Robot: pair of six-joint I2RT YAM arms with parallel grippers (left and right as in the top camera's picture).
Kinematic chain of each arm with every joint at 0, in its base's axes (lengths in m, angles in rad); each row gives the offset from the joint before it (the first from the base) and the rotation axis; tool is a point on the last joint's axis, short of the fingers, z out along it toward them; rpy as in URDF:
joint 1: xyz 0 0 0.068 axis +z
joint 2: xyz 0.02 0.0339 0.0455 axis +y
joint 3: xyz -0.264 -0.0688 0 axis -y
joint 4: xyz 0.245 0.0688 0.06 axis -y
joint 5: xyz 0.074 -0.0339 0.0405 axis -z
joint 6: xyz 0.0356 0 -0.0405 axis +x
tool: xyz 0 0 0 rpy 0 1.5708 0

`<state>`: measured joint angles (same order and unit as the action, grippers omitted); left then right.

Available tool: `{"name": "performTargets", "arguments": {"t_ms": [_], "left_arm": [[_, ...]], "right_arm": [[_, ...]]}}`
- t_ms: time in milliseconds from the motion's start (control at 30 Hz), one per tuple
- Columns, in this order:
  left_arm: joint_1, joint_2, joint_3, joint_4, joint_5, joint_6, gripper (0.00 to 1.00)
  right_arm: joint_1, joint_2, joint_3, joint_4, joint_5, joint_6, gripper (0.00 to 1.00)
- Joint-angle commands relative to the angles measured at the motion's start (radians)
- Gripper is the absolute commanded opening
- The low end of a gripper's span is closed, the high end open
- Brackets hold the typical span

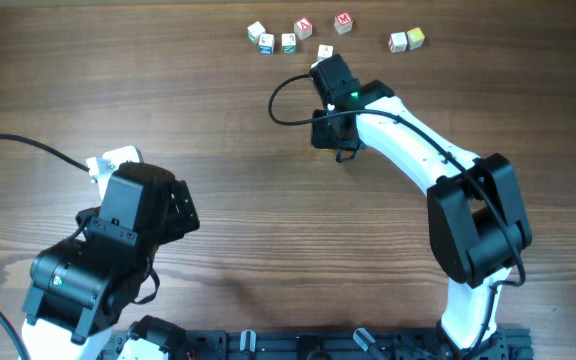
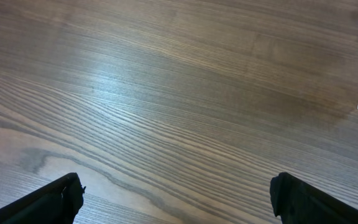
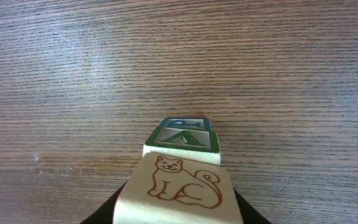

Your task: Form a tower

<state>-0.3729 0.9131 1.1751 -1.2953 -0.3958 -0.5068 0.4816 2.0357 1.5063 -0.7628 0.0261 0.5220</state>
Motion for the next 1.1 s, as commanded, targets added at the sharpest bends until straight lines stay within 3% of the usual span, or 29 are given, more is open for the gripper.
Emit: {"name": "performTargets", "arguments": {"t_ms": [0, 100, 233, 300, 400, 867, 967, 1067], "left_arm": [[0.006, 0.000, -0.003, 0.000, -0.002, -0.010, 1.00], [0.006, 0.000, -0.003, 0.000, -0.002, -0.010, 1.00], [0.006, 0.000, -0.003, 0.000, -0.002, -0.010, 1.00], [0.006, 0.000, -0.003, 0.000, -0.002, -0.010, 1.00], [0.006, 0.000, -0.003, 0.000, -0.002, -0.010, 1.00], [0.006, 0.000, -0.003, 0.000, -0.002, -0.010, 1.00], [0.006, 0.000, -0.003, 0.000, -0.002, -0.010, 1.00], [0.006, 0.000, -0.003, 0.000, -0.002, -0.010, 1.00]], "right_arm": [[0.003, -0.031, 0.022, 0.003, 0.002, 0.000, 0.47], [0.003, -0.031, 0.022, 0.003, 0.002, 0.000, 0.58], [0.003, -0.031, 0.022, 0.017, 0.002, 0.000, 0.64], [0.003, -0.031, 0.022, 0.022, 0.002, -0.001, 0.63], [0.003, -0.031, 0.022, 0.036, 0.002, -0.027, 0.54], [0.003, -0.031, 0.022, 0.063, 0.032, -0.055, 0.48], [0.003, -0.031, 0.022, 0.063, 0.032, -0.051, 0.65], [0.003, -0.031, 0.022, 0.070, 0.033, -0.052, 0.66]]}}
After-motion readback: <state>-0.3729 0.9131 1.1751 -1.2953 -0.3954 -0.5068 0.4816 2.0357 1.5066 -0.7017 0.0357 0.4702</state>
